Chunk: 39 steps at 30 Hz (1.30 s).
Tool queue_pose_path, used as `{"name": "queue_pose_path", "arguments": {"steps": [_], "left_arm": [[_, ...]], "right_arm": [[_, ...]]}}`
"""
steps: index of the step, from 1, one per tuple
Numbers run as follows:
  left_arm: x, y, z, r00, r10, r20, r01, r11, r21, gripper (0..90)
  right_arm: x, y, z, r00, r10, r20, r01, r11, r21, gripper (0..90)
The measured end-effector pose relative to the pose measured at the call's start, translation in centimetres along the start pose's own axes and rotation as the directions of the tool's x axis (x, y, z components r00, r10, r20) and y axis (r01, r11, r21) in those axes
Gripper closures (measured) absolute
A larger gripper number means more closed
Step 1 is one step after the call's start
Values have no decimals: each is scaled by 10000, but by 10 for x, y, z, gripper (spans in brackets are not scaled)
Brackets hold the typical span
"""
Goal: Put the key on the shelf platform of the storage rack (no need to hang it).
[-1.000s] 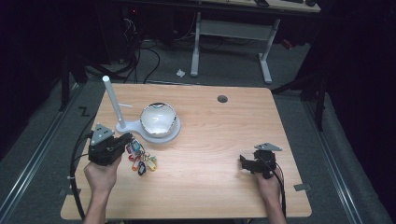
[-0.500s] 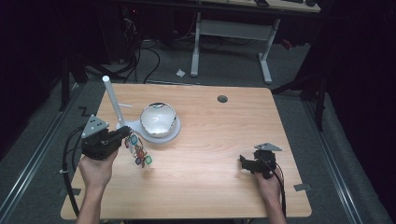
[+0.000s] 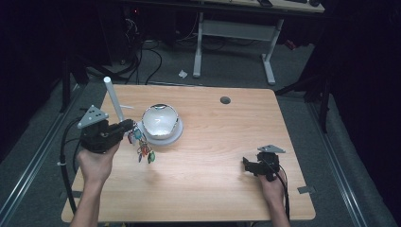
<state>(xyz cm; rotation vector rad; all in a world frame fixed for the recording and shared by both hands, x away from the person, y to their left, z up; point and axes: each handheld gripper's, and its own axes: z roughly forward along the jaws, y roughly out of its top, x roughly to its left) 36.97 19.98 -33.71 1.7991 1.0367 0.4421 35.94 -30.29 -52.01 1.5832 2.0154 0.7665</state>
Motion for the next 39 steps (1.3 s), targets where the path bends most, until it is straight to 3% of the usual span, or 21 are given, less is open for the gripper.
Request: {"name": "queue_pose_path", "arguments": {"steps": [7, 12, 19, 31, 39], "left_arm": [[5, 13, 3, 9987, -286, 414, 285, 9996, 29, 867], [6, 22, 6, 9985, -227, 499, 221, 9997, 126, 866], [11, 45, 15, 9946, -345, 975, 311, 9989, 357, 866], [16, 78, 31, 9949, -133, 999, 53, 9967, 806, 866], [19, 85, 48, 9960, -153, 883, 54, 9938, 1112, 866]], "right_arm": [[0, 0, 0, 10000, 0, 0, 0, 10000, 0, 159], [0, 0, 0, 10000, 0, -1, 0, 10000, 1, 159], [0, 0, 0, 10000, 1, -1, -1, 10000, 0, 159], [0, 0, 0, 10000, -1, 0, 1, 10000, -1, 159], [0, 0, 0, 10000, -3, 0, 3, 10000, -1, 158]]}}
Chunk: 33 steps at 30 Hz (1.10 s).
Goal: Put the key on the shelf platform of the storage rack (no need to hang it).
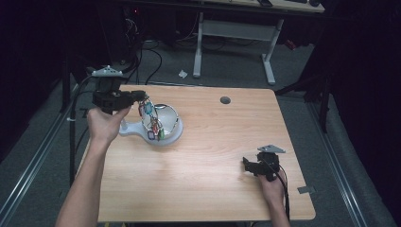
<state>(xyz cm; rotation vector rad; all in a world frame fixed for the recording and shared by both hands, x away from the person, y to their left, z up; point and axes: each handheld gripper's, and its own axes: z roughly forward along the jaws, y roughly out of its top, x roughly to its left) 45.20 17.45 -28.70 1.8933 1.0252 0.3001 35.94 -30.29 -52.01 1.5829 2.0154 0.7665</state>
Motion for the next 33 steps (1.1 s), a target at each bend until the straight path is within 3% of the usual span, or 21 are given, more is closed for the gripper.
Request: {"name": "queue_pose_path", "arguments": {"steps": [19, 33], "left_arm": [[9, 10, 33, 9983, -35, -576, 51, 9996, 261, 865], [12, 3, 55, 9937, 73, -1122, -2, 9980, 638, 864]], "right_arm": [[0, 0, 0, 10000, -6, -5, 6, 10000, 7, 159], [0, 0, 0, 10000, -8, -3, 8, 10000, 4, 159]]}}
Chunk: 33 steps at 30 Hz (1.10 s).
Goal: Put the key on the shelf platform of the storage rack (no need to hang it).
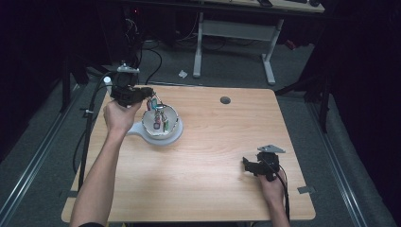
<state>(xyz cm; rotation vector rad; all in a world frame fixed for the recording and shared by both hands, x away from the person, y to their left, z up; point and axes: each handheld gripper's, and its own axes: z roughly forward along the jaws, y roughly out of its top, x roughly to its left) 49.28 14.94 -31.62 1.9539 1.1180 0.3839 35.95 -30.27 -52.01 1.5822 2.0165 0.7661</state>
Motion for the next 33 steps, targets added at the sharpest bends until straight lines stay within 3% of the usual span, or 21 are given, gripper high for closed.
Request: {"name": "queue_pose_path", "arguments": {"steps": [19, 27, 33], "left_arm": [[3, -22, 26, 9994, -292, -166, 300, 9983, 501, 863], [-2, -29, 39, 9997, -78, -252, 98, 9968, 788, 863], [0, -37, 49, 9994, -227, -254, 251, 9946, 1002, 864]], "right_arm": [[0, 0, 0, 10000, 0, 0, 0, 10000, -2, 159], [0, 0, 0, 10000, -2, 1, 2, 10000, 0, 159], [0, 0, 0, 10000, -3, 0, 3, 10000, -1, 159]]}}
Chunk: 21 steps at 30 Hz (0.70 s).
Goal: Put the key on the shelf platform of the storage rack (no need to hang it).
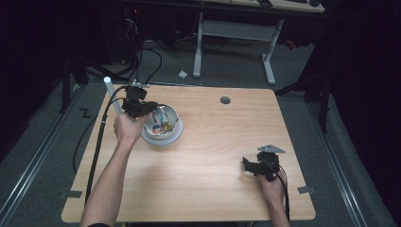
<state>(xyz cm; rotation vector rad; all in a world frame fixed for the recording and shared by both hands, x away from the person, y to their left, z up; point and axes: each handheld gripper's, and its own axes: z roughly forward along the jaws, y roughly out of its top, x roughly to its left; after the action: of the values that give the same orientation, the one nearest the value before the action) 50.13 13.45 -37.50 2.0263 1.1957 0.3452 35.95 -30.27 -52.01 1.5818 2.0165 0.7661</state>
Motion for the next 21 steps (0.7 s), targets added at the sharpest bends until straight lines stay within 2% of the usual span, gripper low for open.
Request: {"name": "queue_pose_path", "arguments": {"steps": [3, 9, 16, 21], "left_arm": [[3, -6, 5, 9998, -209, 27, 209, 9998, 48, 863], [6, -10, 12, 9993, -347, -137, 348, 9994, 67, 863], [5, -14, 15, 9989, -402, -232, 399, 9991, -123, 862], [6, -22, 17, 9988, -396, -278, 399, 9991, 105, 861]], "right_arm": [[0, 0, 0, 10000, 2, -4, -2, 10000, 0, 159], [0, 0, 0, 10000, 0, -4, 0, 10000, 0, 159], [0, 0, 0, 10000, -6, -9, 6, 10000, -1, 159], [0, 0, 0, 10000, -7, -13, 7, 10000, -4, 159]]}}
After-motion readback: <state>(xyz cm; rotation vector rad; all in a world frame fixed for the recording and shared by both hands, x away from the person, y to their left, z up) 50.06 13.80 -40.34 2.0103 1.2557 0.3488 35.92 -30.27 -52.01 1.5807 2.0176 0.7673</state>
